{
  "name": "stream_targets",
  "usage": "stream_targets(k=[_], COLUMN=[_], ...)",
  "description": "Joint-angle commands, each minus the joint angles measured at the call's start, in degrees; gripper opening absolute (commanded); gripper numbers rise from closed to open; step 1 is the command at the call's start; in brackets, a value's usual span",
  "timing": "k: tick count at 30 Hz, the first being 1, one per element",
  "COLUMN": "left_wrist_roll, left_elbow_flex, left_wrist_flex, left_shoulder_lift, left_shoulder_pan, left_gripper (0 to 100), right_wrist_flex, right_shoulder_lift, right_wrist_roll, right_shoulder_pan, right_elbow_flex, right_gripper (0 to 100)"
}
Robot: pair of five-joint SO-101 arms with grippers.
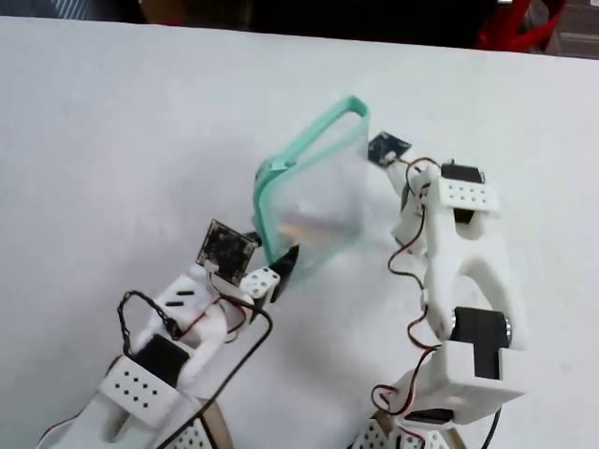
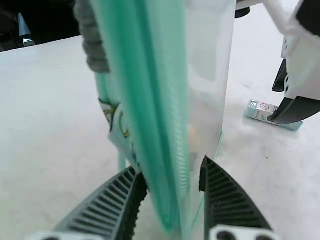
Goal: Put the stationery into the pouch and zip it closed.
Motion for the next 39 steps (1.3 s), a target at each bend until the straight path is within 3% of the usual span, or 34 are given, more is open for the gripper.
stream_targets(k=[1, 13, 19, 23, 31, 39], left_wrist_roll=[-0.44, -0.44, -0.44, -0.44, -0.44, -0.44], left_elbow_flex=[-0.62, -0.44, -0.35, -0.35, -0.35, -0.35], left_wrist_flex=[-1.41, -1.41, -1.41, -1.41, -1.41, -1.41], left_shoulder_lift=[-0.04, -0.22, -0.31, -0.22, -0.04, -0.04], left_shoulder_pan=[-0.04, -0.04, -0.04, -0.04, -0.04, -0.04], left_gripper=[18, 18, 18, 18, 18, 18], right_wrist_flex=[-3.47, -12.35, -12.35, -8.92, -7.08, -7.08], right_shoulder_lift=[-0.31, -0.31, 5.32, 9.63, 11.30, 11.30], right_wrist_roll=[0.62, 0.62, -0.18, -6.77, -7.03, -7.12], right_shoulder_pan=[-0.40, -0.48, -0.66, -0.22, -1.36, -1.10], right_elbow_flex=[1.05, 6.95, 4.48, -1.85, -4.22, -4.22], right_gripper=[24.1, 24.1, 24.1, 24.1, 23.8, 6.5])
